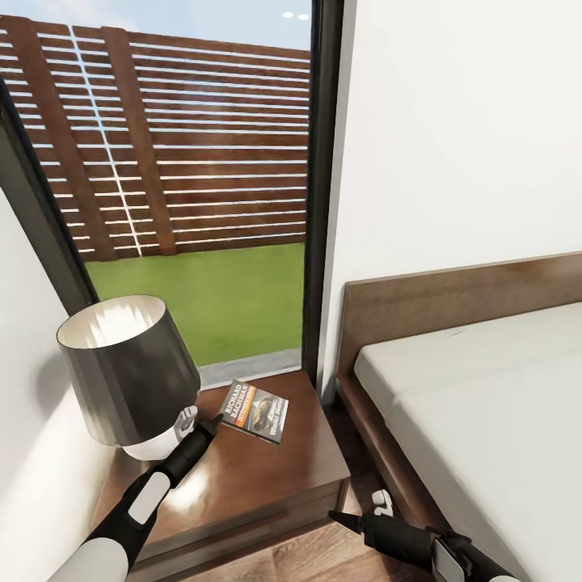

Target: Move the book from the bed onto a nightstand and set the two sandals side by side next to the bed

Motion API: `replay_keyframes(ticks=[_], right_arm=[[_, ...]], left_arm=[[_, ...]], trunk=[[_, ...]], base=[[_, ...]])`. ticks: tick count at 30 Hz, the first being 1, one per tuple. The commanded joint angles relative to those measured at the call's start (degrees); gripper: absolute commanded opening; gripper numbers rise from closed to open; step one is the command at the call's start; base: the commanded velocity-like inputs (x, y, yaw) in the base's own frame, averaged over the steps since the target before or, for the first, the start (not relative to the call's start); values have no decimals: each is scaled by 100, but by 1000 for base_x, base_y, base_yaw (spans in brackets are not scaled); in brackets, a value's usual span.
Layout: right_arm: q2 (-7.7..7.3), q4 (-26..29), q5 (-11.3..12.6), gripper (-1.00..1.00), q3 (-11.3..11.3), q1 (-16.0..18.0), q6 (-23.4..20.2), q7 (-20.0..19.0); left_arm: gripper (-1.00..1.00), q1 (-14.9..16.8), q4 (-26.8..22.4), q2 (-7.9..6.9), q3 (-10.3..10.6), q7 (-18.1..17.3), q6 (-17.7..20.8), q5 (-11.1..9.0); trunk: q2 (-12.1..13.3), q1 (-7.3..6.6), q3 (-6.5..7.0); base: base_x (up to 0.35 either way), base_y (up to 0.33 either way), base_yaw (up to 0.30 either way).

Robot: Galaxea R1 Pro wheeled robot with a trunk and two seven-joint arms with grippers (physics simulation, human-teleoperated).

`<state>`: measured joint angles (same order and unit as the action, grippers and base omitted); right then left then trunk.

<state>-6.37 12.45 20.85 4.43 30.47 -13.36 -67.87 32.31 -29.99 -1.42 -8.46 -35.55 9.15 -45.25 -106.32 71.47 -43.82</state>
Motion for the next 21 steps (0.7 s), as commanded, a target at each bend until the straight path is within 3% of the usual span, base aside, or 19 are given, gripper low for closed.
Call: replay_keyframes(ticks=[1,18,21], right_arm=[[-5,3,59,100,46,2,-52,-7],[-5,7,59,100,47,2,-52,-7],[-5,6,59,100,46,2,-52,-7]], left_arm=[[-100,3,2,1,-14,-23,60,-52],[-100,3,2,1,-7,40,60,-37],[-100,3,2,1,-7,49,60,-37]], trunk=[[-2,-1,-5],[-2,-1,-5],[-123,65,-59]], base=[[0,0,0],[0,0,0],[0,0,0]])
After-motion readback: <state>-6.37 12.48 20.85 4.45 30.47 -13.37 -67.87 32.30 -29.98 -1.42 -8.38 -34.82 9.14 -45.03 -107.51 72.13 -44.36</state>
